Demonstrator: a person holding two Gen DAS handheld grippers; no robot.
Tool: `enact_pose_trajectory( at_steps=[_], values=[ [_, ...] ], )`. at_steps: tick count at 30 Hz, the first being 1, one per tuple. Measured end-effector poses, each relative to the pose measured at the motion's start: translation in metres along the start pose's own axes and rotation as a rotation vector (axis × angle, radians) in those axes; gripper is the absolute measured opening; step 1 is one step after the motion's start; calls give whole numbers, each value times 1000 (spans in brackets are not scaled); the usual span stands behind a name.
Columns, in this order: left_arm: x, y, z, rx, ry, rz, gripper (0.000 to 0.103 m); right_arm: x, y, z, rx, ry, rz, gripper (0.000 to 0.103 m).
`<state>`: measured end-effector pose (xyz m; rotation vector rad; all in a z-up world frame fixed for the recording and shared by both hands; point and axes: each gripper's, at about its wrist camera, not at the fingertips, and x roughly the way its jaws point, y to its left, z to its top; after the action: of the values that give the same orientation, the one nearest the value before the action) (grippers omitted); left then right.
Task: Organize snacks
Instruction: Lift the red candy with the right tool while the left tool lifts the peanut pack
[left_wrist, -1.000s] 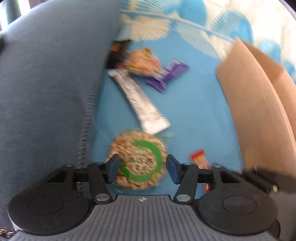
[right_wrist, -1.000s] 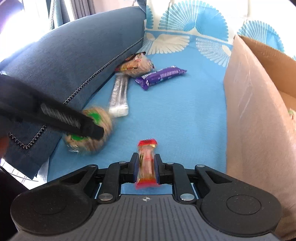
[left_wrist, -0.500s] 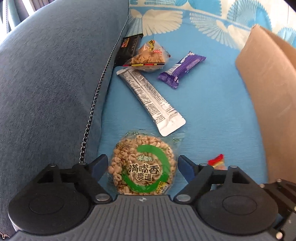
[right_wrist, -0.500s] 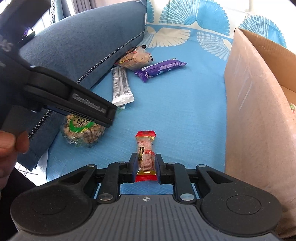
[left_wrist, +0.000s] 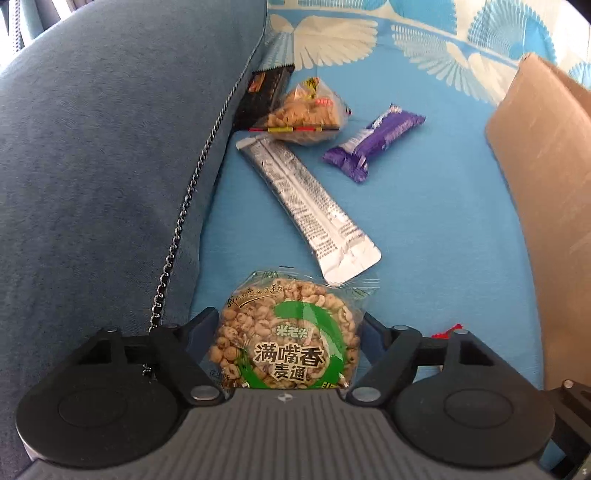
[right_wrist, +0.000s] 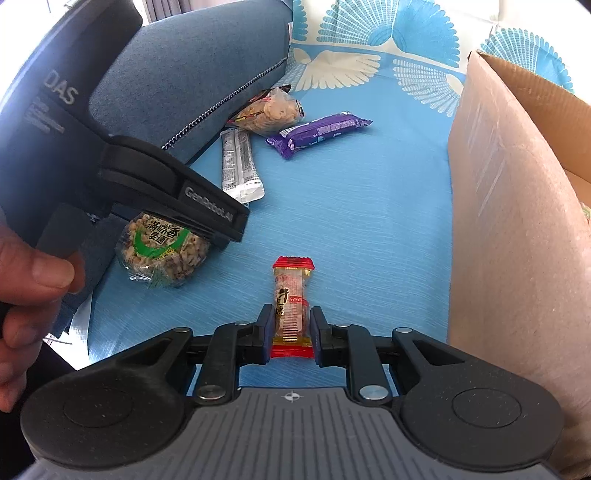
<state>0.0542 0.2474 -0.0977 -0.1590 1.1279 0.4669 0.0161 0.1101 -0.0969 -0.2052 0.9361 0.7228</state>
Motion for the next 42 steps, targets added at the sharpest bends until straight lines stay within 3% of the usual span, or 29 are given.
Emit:
enact_pose_trajectory(
  at_steps=[4,8,18,28,34,42],
  values=[
    [-12,1,-3,10,-42,-59,82,-4,-1,-2,3,-25,0,18],
    [-12,0,-3,48,25,-196,83,-4,-1,-3,3,-20,-3,18],
    [-3,-6,-2,54,74,-157,89,0,3,-2,-18,7,-9,22],
    [4,-6,-3,65,93,-158,84,2,4,-1,-24,16,-21,22],
    [-7,-7,-6,71,37,-153,84,-3,2,-2,-10,-10,-14,18],
    [-39,2,-13,61,-82,-180,84,-40,5,-7,-39,-178,-23,8]
  ],
)
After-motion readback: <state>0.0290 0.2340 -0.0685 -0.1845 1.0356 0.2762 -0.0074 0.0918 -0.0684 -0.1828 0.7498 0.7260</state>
